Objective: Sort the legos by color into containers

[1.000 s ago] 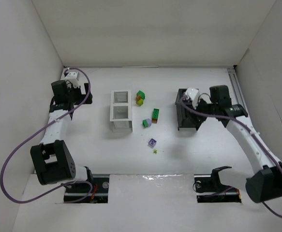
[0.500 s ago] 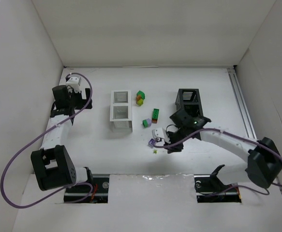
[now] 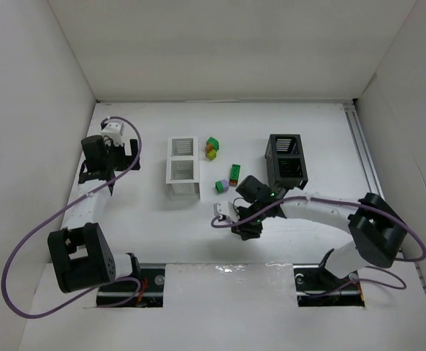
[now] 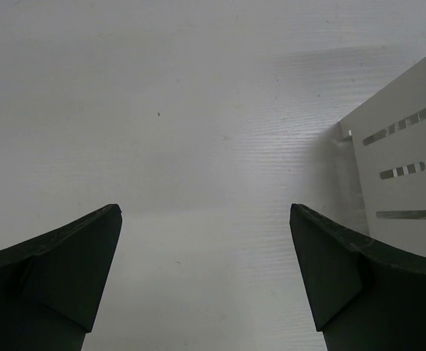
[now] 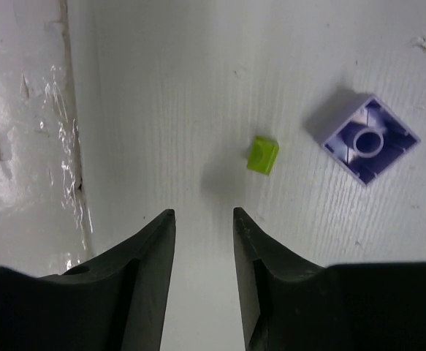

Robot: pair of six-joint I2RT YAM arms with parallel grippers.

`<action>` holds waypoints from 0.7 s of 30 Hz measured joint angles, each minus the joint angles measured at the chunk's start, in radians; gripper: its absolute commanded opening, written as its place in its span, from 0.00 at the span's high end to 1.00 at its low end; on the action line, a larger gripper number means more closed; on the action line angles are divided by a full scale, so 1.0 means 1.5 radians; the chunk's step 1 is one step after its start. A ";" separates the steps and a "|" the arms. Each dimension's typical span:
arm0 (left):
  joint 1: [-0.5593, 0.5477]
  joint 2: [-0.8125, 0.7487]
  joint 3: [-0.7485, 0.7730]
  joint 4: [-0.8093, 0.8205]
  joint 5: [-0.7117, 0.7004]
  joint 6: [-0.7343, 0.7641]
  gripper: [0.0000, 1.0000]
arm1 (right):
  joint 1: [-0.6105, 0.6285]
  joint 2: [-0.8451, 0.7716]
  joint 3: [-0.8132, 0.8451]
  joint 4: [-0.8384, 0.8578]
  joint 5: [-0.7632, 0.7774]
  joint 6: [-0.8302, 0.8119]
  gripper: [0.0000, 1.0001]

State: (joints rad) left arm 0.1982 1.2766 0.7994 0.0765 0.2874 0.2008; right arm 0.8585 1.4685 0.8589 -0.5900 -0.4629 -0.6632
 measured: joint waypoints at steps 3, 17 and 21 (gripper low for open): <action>0.000 -0.001 -0.003 0.002 -0.002 0.001 0.01 | 0.025 0.043 0.015 0.024 0.020 0.027 0.55; 0.016 0.005 -0.004 0.011 -0.004 0.024 0.01 | 0.030 0.150 0.092 0.061 0.077 0.107 0.51; 0.024 0.011 -0.004 0.012 -0.004 0.031 0.01 | 0.030 0.150 0.093 0.062 0.078 0.111 0.51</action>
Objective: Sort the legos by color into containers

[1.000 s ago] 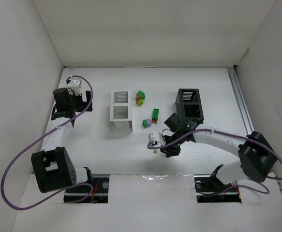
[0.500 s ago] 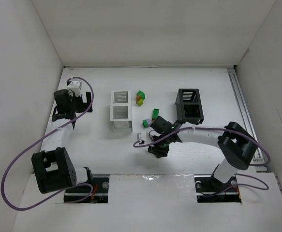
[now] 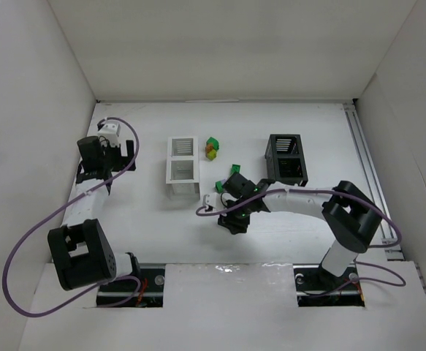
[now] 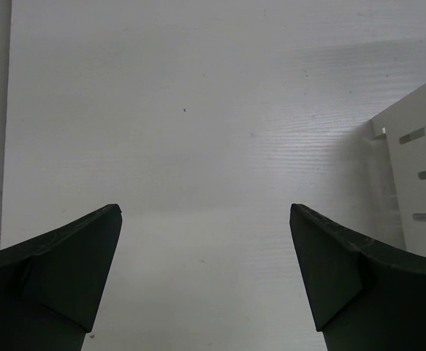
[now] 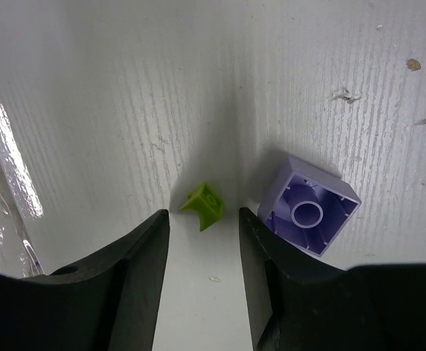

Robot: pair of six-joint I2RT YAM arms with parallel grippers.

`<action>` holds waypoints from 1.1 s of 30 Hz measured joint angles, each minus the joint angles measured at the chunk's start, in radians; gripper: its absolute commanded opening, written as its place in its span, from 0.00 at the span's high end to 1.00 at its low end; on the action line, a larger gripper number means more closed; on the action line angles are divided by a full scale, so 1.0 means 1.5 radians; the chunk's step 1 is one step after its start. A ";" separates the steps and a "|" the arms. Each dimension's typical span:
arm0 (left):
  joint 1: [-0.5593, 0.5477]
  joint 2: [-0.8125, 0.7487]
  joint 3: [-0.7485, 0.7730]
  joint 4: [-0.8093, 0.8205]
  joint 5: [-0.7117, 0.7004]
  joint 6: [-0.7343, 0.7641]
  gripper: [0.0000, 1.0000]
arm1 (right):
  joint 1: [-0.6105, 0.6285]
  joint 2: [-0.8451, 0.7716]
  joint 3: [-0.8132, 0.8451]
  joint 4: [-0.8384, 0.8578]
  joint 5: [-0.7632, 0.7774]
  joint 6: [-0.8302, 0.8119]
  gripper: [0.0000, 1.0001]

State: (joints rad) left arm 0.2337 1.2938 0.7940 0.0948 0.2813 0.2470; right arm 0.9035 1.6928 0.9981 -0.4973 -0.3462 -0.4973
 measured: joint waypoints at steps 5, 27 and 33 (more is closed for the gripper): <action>0.002 0.004 0.000 0.002 -0.001 0.009 0.01 | 0.001 0.011 0.014 -0.003 0.003 0.004 0.51; 0.007 0.013 0.000 0.010 -0.001 0.027 0.01 | 0.035 0.024 0.027 -0.002 0.015 -0.002 1.00; 0.007 0.033 0.004 0.009 0.004 0.027 0.01 | 0.030 0.007 0.060 -0.048 0.030 0.005 1.00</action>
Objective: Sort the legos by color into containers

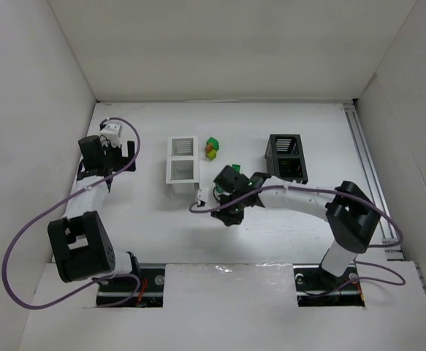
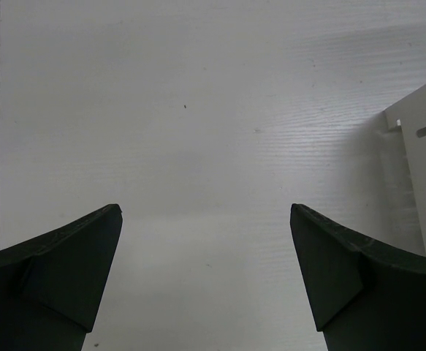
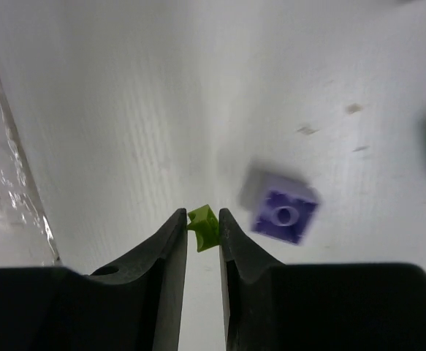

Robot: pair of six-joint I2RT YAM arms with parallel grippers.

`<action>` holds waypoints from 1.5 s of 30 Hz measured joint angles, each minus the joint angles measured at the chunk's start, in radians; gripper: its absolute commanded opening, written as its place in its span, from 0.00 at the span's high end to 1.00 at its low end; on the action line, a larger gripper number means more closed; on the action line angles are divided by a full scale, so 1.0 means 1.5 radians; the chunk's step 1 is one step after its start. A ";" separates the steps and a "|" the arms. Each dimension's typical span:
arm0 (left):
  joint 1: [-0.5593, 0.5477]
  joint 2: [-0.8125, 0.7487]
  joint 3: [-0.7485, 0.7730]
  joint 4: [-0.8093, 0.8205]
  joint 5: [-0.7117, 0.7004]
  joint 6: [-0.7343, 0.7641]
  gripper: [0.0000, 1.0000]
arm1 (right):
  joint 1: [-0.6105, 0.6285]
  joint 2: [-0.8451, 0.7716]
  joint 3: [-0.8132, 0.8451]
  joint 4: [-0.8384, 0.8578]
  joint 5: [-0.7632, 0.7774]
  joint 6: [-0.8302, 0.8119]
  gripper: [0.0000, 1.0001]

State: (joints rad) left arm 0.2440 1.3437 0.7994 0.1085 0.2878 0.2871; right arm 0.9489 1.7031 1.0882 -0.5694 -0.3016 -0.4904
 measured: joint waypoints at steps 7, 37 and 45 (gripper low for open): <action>-0.006 0.031 0.040 -0.008 0.005 -0.011 0.01 | -0.102 -0.051 0.245 -0.056 -0.007 0.013 1.00; -0.066 0.196 0.301 -0.105 -0.078 -0.093 0.01 | -0.527 0.067 0.343 -0.107 -0.050 0.220 1.00; -0.071 0.196 0.300 -0.105 -0.078 -0.092 0.01 | -0.532 0.058 0.326 -0.104 -0.040 0.226 1.00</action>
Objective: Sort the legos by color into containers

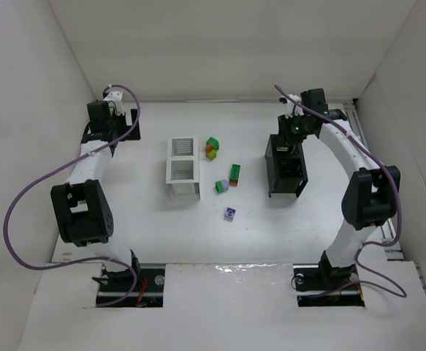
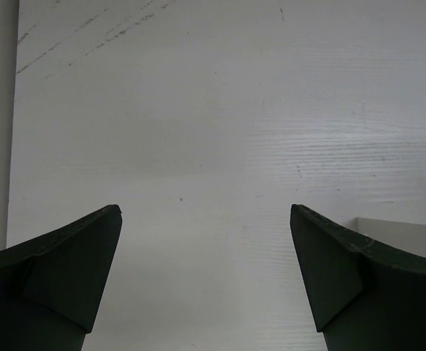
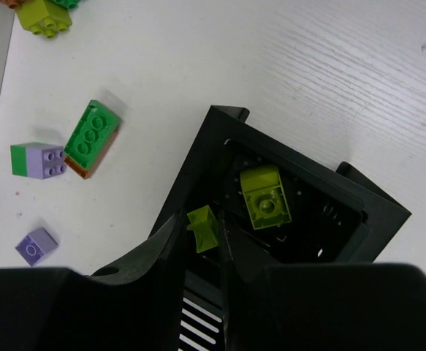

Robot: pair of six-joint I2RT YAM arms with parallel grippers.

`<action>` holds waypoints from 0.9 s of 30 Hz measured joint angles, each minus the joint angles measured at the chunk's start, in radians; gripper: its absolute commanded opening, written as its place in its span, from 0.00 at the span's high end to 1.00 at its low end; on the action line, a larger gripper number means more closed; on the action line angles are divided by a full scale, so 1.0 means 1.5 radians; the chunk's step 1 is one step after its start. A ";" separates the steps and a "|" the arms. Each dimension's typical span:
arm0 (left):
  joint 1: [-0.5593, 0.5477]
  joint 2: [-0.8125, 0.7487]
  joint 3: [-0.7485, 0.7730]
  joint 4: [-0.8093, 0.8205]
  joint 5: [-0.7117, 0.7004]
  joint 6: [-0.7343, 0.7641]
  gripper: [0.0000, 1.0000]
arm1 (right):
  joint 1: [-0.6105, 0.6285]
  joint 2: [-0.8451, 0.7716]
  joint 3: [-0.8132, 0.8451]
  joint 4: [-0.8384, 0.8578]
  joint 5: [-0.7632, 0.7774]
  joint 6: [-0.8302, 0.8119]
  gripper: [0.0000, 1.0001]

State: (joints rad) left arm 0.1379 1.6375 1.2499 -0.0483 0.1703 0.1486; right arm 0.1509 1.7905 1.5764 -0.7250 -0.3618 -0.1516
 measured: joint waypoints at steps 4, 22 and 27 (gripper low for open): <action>-0.001 0.000 0.000 0.003 0.001 0.000 0.01 | -0.005 -0.003 -0.004 -0.001 0.003 0.002 1.00; -0.007 0.002 0.000 0.004 0.001 0.000 0.01 | -0.030 -0.026 -0.015 -0.001 -0.023 0.001 1.00; -0.007 0.002 0.000 0.004 0.001 0.000 0.01 | -0.030 -0.032 -0.015 -0.001 -0.019 -0.001 1.00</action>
State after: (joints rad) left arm 0.1280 1.6409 1.2499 -0.0418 0.1711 0.1490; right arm 0.1062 1.7424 1.5539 -0.7265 -0.3908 -0.1532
